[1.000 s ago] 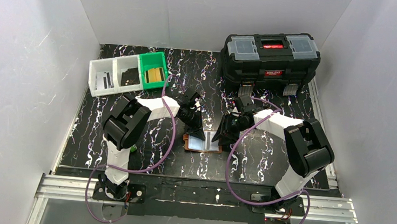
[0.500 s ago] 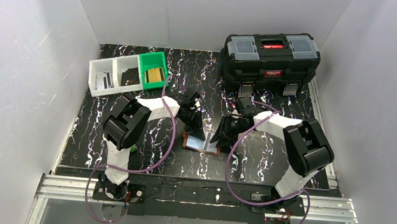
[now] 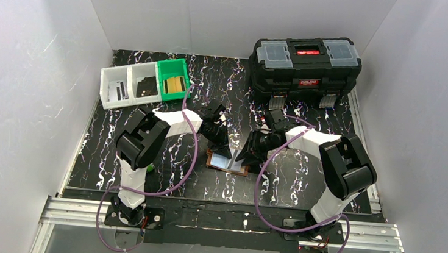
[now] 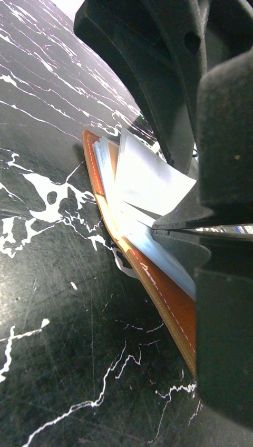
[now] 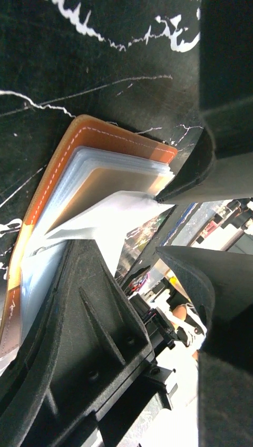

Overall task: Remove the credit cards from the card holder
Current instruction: Remove the credit card from the card holder.

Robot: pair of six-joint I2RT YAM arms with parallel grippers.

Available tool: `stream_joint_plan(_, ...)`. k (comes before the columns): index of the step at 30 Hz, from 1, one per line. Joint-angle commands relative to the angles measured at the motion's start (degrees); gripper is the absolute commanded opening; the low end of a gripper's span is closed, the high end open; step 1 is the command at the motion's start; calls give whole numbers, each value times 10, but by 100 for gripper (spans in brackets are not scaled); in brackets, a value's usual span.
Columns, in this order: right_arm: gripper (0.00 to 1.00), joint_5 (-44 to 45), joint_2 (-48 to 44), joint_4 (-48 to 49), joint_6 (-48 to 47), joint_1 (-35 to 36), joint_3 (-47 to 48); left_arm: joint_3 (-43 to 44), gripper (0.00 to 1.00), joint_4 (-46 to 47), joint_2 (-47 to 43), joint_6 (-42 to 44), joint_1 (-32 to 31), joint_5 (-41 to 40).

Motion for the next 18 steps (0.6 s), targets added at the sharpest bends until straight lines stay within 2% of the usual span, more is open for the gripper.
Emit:
stream_joint_plan(1, 39, 10, -7, 58, 5, 4, 7, -43, 0, -47, 46, 20, -16, -102)
stream_joint_plan(10, 11, 62, 10, 27, -8, 4, 4, -46, 0, -39, 32, 22, -15, -87)
stream_joint_plan(13, 3, 78, 21, 17, -16, 4, 6, -48, 5, -39, 27, 24, -11, -80)
stream_joint_plan(18, 1, 98, 36, 1, -28, 4, 7, -63, 14, -34, 14, 29, -3, -67)
